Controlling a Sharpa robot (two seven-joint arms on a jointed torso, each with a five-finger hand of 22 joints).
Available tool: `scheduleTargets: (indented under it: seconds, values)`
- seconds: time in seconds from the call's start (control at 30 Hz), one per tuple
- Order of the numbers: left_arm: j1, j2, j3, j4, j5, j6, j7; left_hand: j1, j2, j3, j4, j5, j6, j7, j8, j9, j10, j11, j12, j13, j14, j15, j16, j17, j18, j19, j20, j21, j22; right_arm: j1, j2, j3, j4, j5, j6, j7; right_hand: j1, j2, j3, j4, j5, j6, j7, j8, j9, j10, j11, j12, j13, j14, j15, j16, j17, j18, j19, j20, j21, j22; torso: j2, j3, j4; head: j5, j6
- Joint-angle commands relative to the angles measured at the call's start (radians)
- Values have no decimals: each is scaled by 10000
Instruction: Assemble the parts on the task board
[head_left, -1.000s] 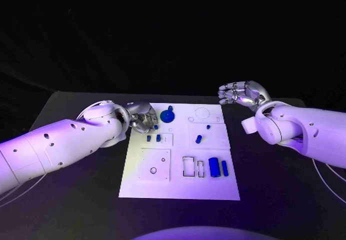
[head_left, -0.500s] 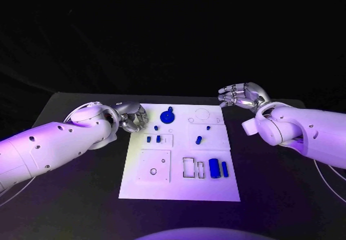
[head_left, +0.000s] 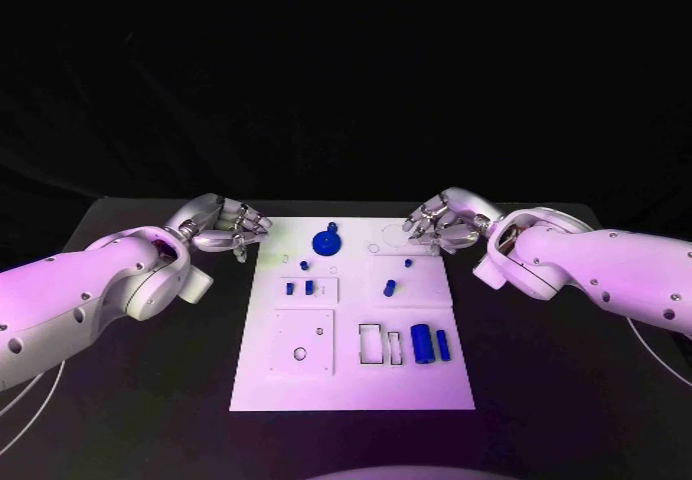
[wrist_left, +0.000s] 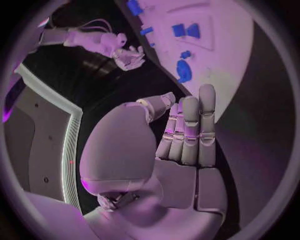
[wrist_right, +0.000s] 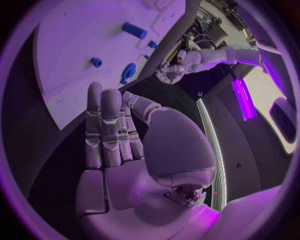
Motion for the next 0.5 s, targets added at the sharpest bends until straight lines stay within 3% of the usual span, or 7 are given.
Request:
scheduleTargets:
  seconds: [0.03,0.1,0.2,0.3,0.33,0.5]
  values:
    - [-112,-156,7,290,4085,1012,1930,-186,49,-271,56,16,-109,-19,53,-10,106,-23,213,89,-134,-39,-147,-81,125,-115,-30,-228,-150,19,92,10,62,-3511,748,-1096,-275,-179,209,19,19,6,90,-142,-58,-314,103,-384,-32,459,129,1481,1288,105,56,76,397,329,15,-8,-10,-85,92]
    - [-198,-284,9,487,4604,1302,2204,-410,-15,-586,170,16,-132,-49,91,-4,220,-90,345,139,-307,-28,-431,-189,121,-229,-29,-509,-322,26,160,13,89,-4219,765,-1280,-282,-151,269,27,28,12,47,-157,-60,-255,102,-397,-23,461,136,1880,1702,111,37,88,460,389,15,-21,-16,-107,111]
    - [-329,-447,10,752,5062,1575,2476,-600,-96,-879,279,-16,-166,-112,131,0,304,-129,319,121,-631,-34,-1067,-419,121,-497,-11,-1016,-621,28,240,16,181,-5172,817,-1565,-441,-289,264,79,-40,32,38,-176,-55,-334,120,-516,-31,605,165,2866,2693,106,132,130,662,539,7,-24,-4,-133,106]
    - [-417,-547,11,920,5251,1649,2597,-680,-92,-1009,351,5,-173,-110,153,2,338,-104,205,71,-550,-30,-1287,-483,113,-449,-7,-1213,-762,21,283,17,269,-5802,850,-1779,-571,-431,268,143,-114,68,47,-179,-40,-465,166,-649,-35,603,198,3328,3075,35,346,172,1156,1029,2,-4,16,-147,112]
    - [-456,-596,11,1005,5326,1657,2649,-668,-72,-1050,361,15,-166,-99,165,2,368,-94,142,44,-505,-29,-1389,-504,110,-404,-6,-1304,-831,16,307,17,308,-6128,869,-1900,-606,-476,285,175,-135,75,49,-186,-34,-476,169,-679,-26,580,205,3511,3226,-109,744,191,1936,1835,0,-1,20,-164,108]
    - [-516,-679,12,1167,5434,1624,2761,-642,-52,-1089,361,16,-153,-78,177,1,377,-80,74,18,-452,-24,-1467,-510,108,-344,-1,-1383,-894,-2,353,18,392,-6768,948,-2158,-632,-546,318,215,-148,99,57,-186,-17,-481,183,-714,-11,546,206,3736,3390,-208,1044,217,2525,2435,0,-15,16,-203,94]
